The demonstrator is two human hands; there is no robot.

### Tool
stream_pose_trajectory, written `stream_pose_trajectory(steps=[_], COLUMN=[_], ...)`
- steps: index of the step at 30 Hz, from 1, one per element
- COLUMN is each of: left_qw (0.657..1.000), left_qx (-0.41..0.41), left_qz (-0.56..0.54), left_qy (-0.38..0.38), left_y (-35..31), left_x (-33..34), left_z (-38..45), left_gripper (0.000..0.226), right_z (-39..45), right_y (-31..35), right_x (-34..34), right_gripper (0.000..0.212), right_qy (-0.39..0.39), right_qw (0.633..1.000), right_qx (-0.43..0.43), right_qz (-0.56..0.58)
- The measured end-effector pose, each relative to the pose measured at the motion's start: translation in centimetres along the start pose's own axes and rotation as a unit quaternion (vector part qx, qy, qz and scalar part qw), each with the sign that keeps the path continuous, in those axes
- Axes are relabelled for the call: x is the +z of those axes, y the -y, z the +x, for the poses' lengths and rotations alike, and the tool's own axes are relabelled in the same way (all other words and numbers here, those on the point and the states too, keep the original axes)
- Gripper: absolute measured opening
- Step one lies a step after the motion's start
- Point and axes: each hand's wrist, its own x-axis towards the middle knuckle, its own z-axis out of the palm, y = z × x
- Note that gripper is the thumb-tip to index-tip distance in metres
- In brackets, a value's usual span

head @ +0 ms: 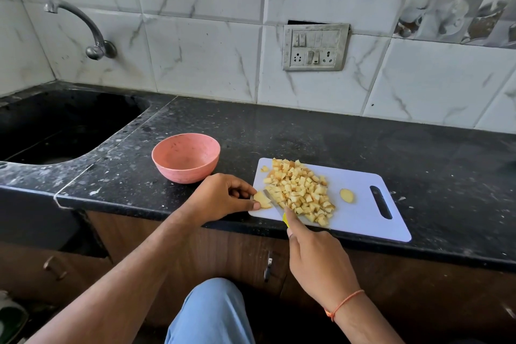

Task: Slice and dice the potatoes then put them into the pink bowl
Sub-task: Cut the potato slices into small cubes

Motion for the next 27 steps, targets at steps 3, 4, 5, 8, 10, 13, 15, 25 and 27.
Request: stream_pose_trajectory(steps=[3, 4, 5, 8, 10, 13, 15, 25, 27], left_qw=[1.000, 1.000, 1.000, 1.000, 0.999, 0.998, 0.997, 0.996, 0.996], left_qx=[0.003, 0.004, 0.005, 0.012, 0.023, 0.021, 0.014, -0.018, -0.023], left_qz=[0.007, 0.009, 0.009, 0.018, 0.021, 0.023, 0.024, 0.041, 0.039], left_qy=[0.006, 0.006, 0.004, -0.008, -0.020, -0.046, -0.069, -0.081, -0.075], left_y=[-0.1, -0.2, -0.2, -0.1, 0.0, -0.1, -0.2, -0.9, -1.0], left_x=[-0.1, -0.1, -0.1, 0.0, 0.2, 0.7, 1.2, 1.7, 1.6], left_z=[-0.1, -0.2, -0.3, -0.5, -0.9, -1.2, -1.3, -1.0, -1.0], left_gripper=[0.035, 0.035, 0.034, 0.037, 0.043, 0.048, 0.048, 0.041, 0.039], right_z=[0.8, 0.9, 0.8, 0.3, 0.2, 0.1, 0.0, -0.1, 0.4], right_y=[-0.2, -0.4, -0.4, -0.3, -0.1, 0.6, 1.1, 1.9, 2.0], right_x=[0.1, 0.1, 0.1, 0.1, 0.0, 0.0, 0.0, 0.5, 0.8], right_gripper=[0.054, 0.054, 0.054, 0.056, 0.056, 0.057, 0.058, 0.060, 0.062], right_qy=[-0.002, -0.001, -0.001, -0.011, -0.026, -0.036, -0.035, -0.008, 0.001], right_qw=[1.000, 1.000, 1.000, 1.000, 1.000, 0.999, 0.999, 0.997, 0.996], right_qx=[-0.015, -0.020, -0.023, -0.018, -0.013, -0.012, -0.016, -0.022, -0.026], right_qz=[-0.003, -0.002, -0.002, 0.001, 0.000, -0.001, -0.006, -0.070, -0.083])
